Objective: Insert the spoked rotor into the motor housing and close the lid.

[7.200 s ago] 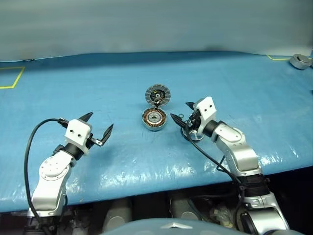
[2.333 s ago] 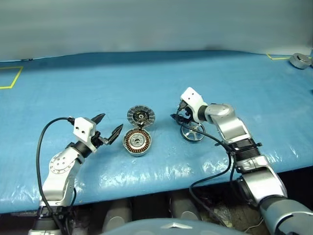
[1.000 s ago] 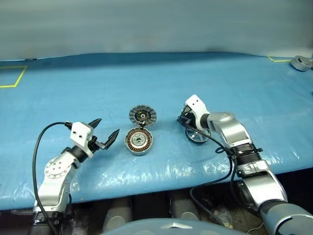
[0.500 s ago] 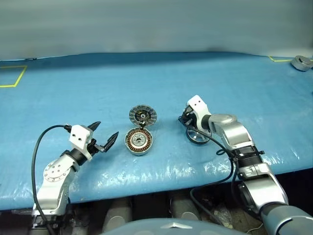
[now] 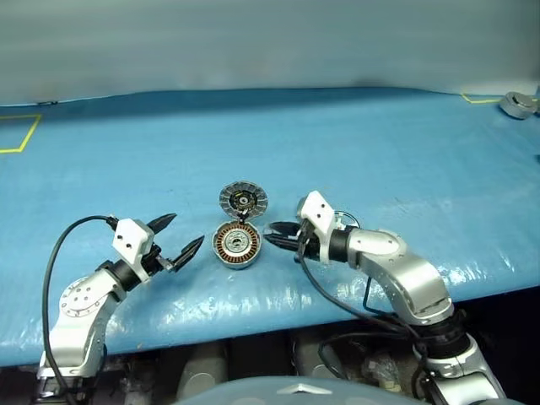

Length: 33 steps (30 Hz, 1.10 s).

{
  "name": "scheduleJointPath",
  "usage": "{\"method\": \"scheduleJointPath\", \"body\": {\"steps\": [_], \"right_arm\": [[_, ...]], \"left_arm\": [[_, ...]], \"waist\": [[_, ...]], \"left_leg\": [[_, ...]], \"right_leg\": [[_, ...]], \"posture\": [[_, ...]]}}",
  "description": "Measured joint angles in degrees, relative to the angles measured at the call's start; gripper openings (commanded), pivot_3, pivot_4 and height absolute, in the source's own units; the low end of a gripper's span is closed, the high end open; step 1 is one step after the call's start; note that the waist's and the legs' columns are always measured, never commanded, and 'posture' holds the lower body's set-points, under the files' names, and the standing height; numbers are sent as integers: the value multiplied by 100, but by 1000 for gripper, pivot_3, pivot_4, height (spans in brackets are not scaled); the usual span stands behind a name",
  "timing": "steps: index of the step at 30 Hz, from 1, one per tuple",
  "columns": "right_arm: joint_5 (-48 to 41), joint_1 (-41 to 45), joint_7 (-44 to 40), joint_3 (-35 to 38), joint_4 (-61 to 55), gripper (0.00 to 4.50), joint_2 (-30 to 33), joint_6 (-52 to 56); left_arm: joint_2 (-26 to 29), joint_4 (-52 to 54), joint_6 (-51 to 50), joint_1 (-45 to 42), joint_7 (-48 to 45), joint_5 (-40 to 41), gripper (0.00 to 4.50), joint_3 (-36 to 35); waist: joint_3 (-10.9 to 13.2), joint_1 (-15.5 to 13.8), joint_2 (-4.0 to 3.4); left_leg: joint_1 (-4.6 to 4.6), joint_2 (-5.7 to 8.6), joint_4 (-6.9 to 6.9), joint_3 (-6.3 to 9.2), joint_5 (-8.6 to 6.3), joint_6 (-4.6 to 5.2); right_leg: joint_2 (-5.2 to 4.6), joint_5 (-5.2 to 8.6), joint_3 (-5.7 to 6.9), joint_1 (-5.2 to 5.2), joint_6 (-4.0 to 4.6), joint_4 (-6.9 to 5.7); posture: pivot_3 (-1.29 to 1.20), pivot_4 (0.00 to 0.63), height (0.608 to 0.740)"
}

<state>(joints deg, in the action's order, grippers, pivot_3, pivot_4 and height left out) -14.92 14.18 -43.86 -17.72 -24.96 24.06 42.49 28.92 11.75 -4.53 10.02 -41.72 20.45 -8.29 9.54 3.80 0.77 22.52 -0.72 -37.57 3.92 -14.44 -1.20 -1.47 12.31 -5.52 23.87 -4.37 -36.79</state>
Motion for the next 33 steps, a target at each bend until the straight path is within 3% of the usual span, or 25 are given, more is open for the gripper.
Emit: {"method": "scheduleJointPath", "body": {"steps": [5, 13, 33], "right_arm": [[386, 194, 145, -726, 366, 722, -200, -208], [906, 943, 302, -1219, 1336, 722, -636, -578], [1134, 1123, 170, -1333, 1700, 722, -718, -740]], "left_arm": [[102, 0, 3, -2, -96, -27, 4500, 2], [104, 0, 39, -23, -96, -153, 4500, 6], [61, 20, 184, 108, 51, -236, 4500, 6]], "waist": [[2, 2, 5], [2, -20, 5], [2, -5, 5]], "left_leg": [[1, -1, -4, -1, 1, -1], [4, 1, -1, 3, 0, -2], [1, -1, -2, 3, 0, -2]], "right_leg": [[1, 0, 0, 1, 0, -1], [0, -2, 2, 1, 1, 1], [0, -2, 3, 0, 1, -1]], "posture": [[0, 150, 740], [0, 150, 740], [0, 150, 740]]}}
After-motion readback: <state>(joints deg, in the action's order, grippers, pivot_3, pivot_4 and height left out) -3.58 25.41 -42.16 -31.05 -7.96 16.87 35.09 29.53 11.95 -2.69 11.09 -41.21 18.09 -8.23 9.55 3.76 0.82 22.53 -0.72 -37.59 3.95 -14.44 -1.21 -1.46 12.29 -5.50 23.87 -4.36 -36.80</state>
